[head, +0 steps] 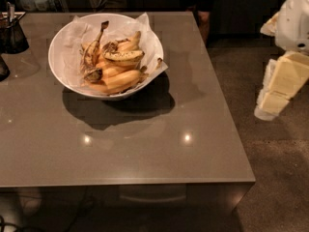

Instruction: Pick banana from white bowl

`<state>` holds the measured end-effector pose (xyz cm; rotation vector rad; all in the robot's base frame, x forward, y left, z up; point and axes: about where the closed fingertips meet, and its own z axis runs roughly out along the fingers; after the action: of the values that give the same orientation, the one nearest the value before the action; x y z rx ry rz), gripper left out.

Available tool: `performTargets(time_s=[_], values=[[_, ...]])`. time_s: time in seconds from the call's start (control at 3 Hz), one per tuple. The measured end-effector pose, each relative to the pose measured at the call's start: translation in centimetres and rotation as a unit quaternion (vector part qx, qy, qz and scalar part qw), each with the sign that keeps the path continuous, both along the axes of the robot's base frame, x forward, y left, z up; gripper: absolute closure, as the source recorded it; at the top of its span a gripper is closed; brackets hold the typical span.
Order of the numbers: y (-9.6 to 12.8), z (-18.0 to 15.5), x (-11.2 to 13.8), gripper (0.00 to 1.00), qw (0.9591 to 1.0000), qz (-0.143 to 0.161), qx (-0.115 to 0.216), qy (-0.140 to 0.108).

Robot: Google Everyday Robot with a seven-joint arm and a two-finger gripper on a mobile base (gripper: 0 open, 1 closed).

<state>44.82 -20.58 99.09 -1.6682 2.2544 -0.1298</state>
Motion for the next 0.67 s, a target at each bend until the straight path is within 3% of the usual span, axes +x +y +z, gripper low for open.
performTargets(time_s=[0.33, 0.67], values=[[3.40, 0.46, 4.73, 0.00, 0.9994, 0.004, -0.027, 0.021], [3.73, 0.71, 5.03, 0.00, 0.9997, 0.001, -0.025, 0.009]])
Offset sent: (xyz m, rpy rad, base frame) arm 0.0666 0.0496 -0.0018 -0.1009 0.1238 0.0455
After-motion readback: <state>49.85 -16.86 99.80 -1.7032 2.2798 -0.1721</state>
